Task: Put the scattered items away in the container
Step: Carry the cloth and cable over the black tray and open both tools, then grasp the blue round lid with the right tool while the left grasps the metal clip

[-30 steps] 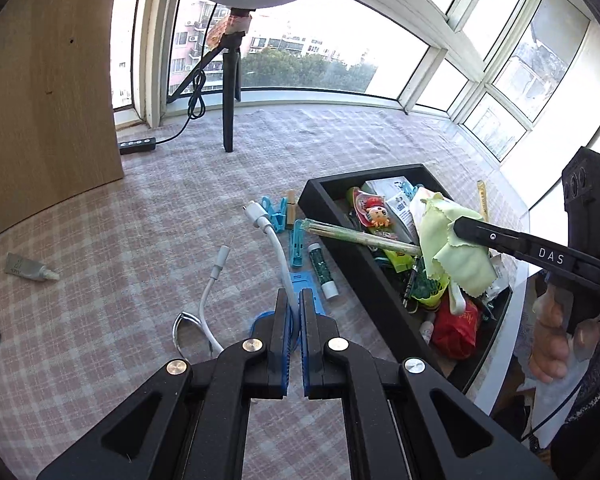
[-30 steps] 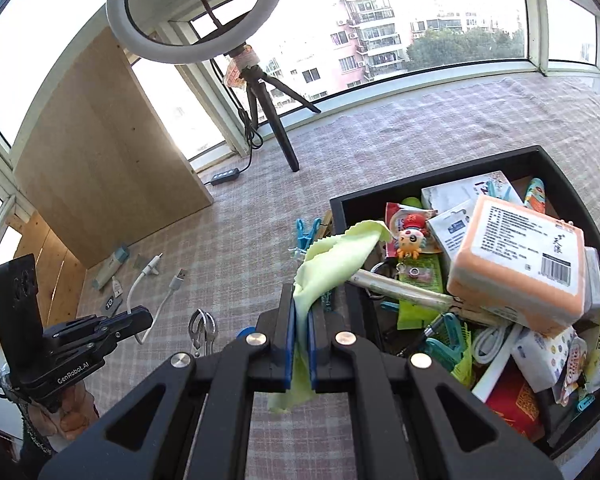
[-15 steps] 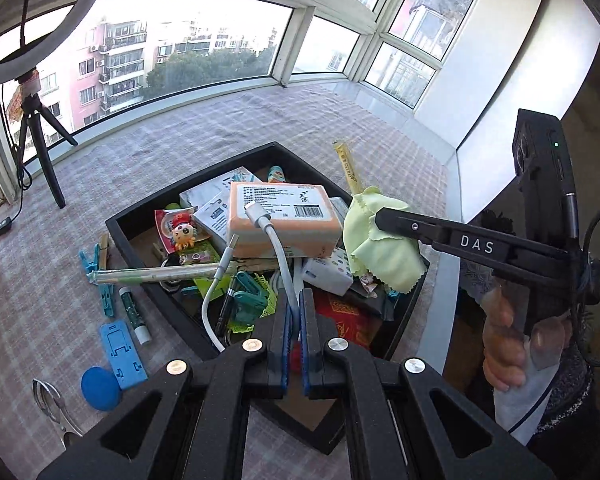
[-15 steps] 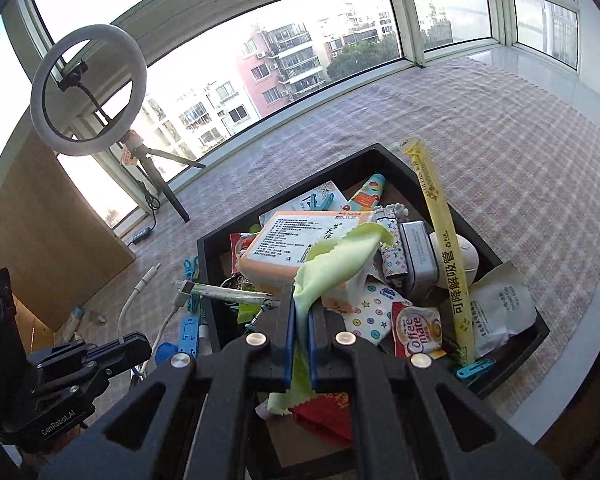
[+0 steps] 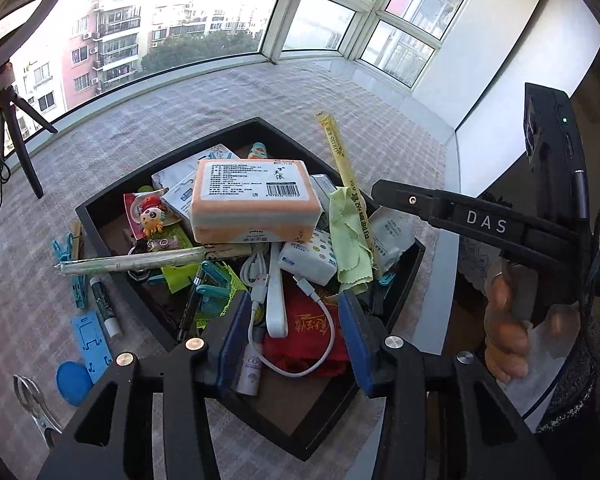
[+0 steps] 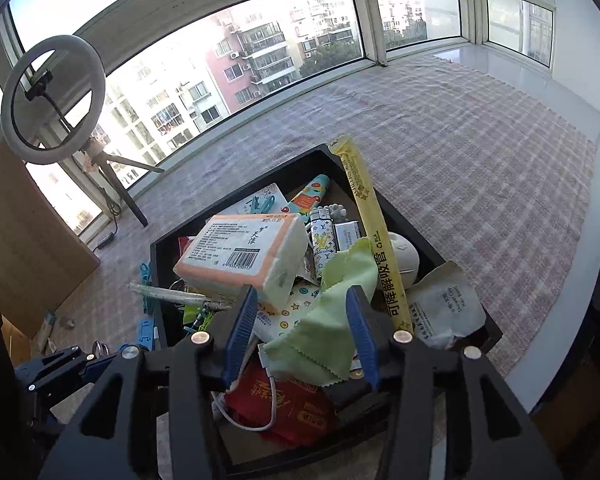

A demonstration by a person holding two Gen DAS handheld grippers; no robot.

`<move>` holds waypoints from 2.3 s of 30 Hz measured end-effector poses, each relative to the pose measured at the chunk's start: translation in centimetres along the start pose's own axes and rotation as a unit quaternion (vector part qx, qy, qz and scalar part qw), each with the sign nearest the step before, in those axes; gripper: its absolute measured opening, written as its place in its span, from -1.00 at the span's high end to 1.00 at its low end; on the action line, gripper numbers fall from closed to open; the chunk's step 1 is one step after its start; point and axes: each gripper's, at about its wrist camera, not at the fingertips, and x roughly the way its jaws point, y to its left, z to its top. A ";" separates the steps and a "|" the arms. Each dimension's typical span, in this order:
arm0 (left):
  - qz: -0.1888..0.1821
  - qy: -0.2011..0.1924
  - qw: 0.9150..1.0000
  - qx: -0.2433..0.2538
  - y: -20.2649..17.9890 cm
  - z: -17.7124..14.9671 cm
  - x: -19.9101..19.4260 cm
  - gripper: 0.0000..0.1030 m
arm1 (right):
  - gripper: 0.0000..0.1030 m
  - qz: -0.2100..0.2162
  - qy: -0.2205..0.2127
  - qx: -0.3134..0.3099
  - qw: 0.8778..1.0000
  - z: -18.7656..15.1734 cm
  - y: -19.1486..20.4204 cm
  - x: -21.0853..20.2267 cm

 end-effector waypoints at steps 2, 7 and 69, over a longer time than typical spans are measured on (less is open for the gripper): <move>0.015 -0.002 1.000 -0.009 1.1 -0.4 -0.5 0.18 | 0.11 0.001 -0.002 0.009 1.000 0.0 -0.2 -0.2; 0.038 0.001 0.998 -0.041 4.7 -1.8 -2.0 0.18 | 0.11 0.017 -0.002 0.003 1.000 -0.2 1.1 -0.3; 0.183 0.045 0.926 -0.328 30.3 -13.8 -3.6 0.94 | 0.05 0.108 0.177 -0.424 0.881 -14.7 29.7 17.2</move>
